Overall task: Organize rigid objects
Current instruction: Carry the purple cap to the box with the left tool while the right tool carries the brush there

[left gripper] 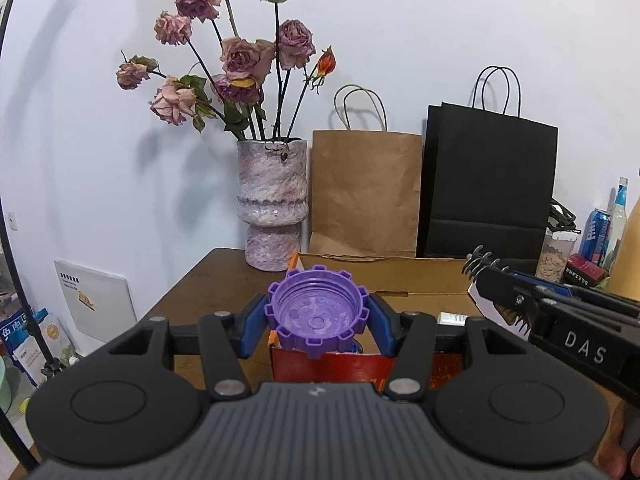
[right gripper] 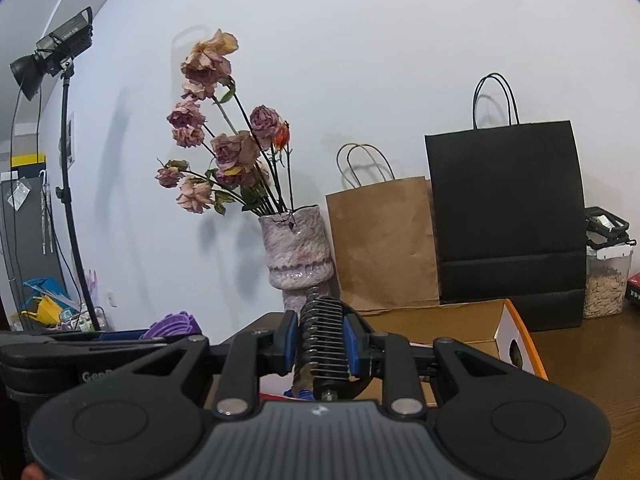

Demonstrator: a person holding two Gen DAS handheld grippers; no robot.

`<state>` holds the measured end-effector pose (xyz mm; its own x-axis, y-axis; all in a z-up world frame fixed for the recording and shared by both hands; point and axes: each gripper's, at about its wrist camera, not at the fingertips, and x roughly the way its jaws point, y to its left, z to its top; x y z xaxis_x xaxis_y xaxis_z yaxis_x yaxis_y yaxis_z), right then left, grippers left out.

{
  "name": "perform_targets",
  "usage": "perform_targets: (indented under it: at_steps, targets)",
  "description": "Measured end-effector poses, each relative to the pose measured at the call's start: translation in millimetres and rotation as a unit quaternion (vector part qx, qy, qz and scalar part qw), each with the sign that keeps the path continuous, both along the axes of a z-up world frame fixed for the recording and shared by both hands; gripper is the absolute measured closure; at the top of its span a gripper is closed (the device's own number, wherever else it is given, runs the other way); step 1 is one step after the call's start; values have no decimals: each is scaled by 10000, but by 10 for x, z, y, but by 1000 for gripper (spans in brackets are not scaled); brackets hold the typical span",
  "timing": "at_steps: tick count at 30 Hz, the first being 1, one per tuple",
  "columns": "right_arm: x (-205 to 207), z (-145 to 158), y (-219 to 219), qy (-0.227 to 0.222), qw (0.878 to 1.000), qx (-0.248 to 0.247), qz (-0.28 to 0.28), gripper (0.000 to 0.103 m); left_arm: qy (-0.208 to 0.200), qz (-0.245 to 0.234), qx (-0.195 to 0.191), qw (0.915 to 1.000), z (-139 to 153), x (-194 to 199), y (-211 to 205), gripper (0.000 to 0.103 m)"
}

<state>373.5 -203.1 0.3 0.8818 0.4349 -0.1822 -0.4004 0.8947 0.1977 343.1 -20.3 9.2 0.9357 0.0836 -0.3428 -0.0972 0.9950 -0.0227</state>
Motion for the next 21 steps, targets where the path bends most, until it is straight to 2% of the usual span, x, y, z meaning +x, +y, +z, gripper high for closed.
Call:
perform_targets:
  at_steps: [21]
  targets:
    - [627,-227,74,-133,9989,-372,-242,80,80,77,-34,9999,-169,765,-27,49]
